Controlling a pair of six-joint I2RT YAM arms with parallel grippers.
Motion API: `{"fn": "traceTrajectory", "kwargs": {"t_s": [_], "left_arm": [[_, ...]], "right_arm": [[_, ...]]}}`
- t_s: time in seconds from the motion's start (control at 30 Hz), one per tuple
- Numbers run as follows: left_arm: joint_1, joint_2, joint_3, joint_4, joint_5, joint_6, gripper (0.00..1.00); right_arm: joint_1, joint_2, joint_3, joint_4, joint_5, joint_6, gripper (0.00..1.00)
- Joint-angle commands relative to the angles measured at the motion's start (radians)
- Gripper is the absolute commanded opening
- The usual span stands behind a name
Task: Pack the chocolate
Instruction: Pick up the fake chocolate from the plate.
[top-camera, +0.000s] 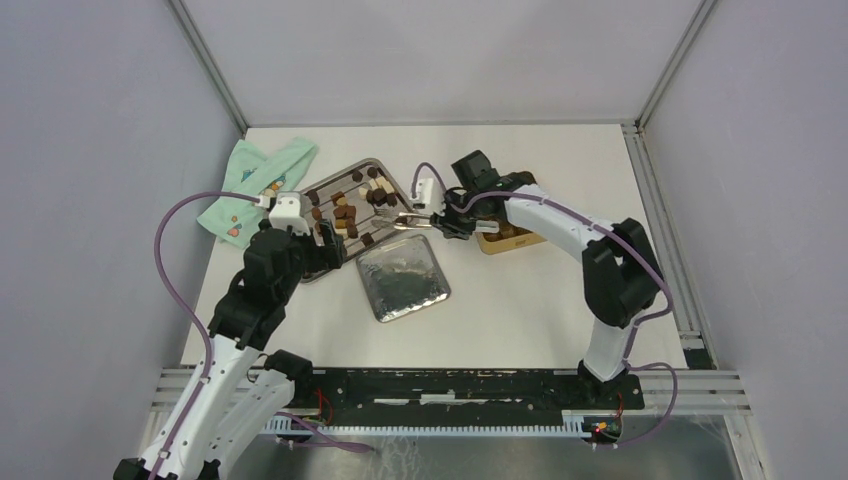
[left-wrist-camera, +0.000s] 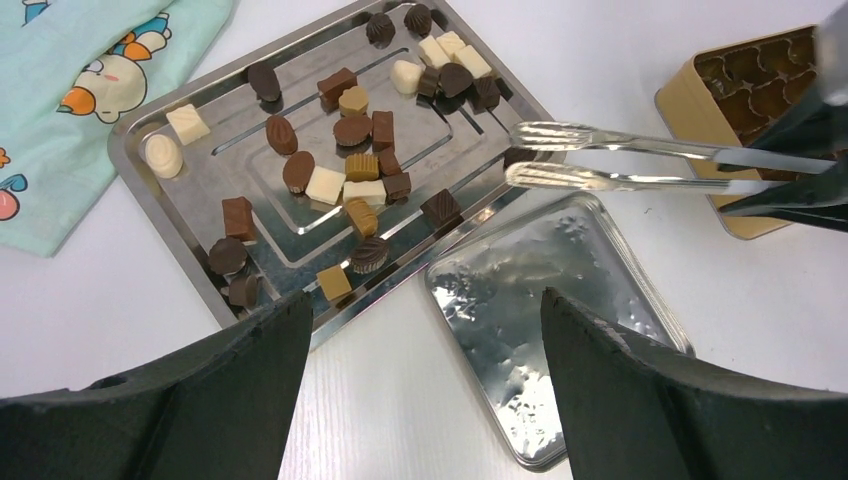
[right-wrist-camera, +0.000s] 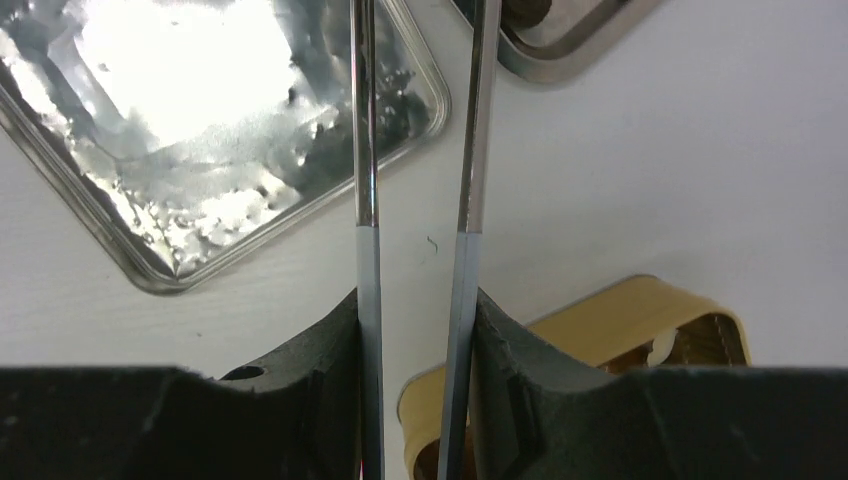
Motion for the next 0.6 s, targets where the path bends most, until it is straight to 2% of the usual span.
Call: {"fn": "traceTrajectory", "kwargs": {"t_s": [0.0,0.3,0.57], "left_arm": [[0.005,-0.017,0.000,0.046,-0.010,0.057,0.89],[0.005,-0.020,0.000,0.050,-0.007,0.060,0.89],[0.004,-0.017,0.001,0.053,-0.003,0.061,0.89]], "right_arm": [[0.071,0.092,0.157,-0.050,0.117,-0.003,0.41],[0.145,0.283,0.387,-0.103,0.212,0.057,0.41],[0.165,0.334,0.428,-0.101,0.221,0.098,0.41]]}}
